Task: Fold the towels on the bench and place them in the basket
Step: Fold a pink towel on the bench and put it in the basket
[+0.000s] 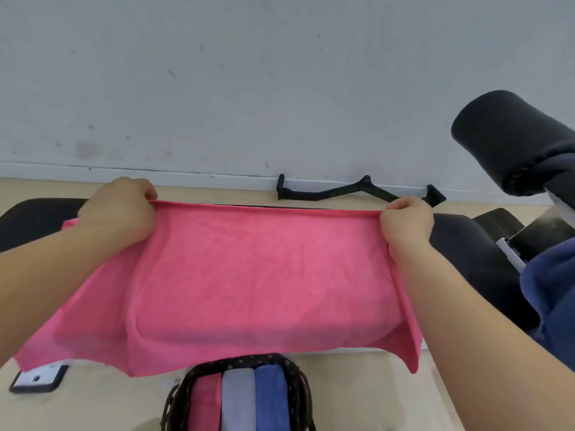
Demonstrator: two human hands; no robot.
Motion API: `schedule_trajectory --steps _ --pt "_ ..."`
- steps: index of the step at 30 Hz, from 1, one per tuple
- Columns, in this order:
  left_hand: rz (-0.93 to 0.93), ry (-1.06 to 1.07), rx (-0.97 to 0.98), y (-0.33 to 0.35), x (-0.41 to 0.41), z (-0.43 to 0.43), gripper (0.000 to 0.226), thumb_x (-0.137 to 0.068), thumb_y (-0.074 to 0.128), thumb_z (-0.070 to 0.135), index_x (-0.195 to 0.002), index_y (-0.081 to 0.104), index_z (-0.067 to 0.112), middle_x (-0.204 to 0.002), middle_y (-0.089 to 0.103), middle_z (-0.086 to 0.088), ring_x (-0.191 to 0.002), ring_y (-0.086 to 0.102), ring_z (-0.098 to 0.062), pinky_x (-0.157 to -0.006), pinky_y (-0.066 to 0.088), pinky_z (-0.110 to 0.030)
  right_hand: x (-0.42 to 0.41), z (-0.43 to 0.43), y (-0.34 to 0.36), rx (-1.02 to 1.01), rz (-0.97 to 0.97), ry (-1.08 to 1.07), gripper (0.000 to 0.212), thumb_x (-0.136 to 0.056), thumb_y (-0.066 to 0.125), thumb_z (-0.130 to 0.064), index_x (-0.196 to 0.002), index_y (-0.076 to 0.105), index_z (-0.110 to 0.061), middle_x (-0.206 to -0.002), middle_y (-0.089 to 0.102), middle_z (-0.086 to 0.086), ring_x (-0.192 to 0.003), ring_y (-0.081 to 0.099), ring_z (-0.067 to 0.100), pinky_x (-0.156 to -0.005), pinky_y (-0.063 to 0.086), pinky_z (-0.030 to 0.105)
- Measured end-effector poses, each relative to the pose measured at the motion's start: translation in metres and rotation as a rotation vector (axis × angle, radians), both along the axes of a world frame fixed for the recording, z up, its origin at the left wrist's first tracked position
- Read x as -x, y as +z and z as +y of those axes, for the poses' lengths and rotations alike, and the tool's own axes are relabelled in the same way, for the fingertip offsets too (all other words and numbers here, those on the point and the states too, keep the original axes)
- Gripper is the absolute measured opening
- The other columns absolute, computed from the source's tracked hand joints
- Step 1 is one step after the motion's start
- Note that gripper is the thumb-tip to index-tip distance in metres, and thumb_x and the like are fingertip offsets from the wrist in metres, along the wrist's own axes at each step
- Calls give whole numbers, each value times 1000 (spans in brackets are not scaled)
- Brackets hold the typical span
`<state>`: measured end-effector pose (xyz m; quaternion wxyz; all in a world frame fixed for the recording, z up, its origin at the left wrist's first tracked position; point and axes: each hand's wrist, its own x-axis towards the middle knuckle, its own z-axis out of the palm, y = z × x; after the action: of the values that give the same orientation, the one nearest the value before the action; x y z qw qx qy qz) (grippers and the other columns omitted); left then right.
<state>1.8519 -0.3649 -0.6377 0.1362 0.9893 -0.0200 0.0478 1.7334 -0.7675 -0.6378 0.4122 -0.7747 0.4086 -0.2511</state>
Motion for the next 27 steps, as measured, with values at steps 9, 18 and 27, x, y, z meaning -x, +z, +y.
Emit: schedule_trajectory --steps 9,18,27 --pt "-104 179 -111 9 12 50 49 -85 71 25 -133 60 17 -126 58 -22 -114 54 -49 -93 49 -62 -2 44 8 524 185 378 30 -94 55 -15 -121 68 -19 -128 61 8 -119 56 31 -99 47 46" --pt "-95 -176 44 -4 98 37 45 -90 66 33 -130 67 15 -154 47 -16 -142 41 -37 -116 34 -50 28 176 -15 645 522 1022 68 -96 38 -67 -156 37 -35 -167 26 10 -156 18 33 -126 12 57" --pt "97 -212 -48 -33 101 71 64 -104 28 59 -162 27 31 -172 16 2 -159 10 -18 -128 7 -46 39 202 -19 710 542 1056 65 -98 21 -73 -159 12 -53 -173 -6 0 -159 -7 33 -123 -7 63"
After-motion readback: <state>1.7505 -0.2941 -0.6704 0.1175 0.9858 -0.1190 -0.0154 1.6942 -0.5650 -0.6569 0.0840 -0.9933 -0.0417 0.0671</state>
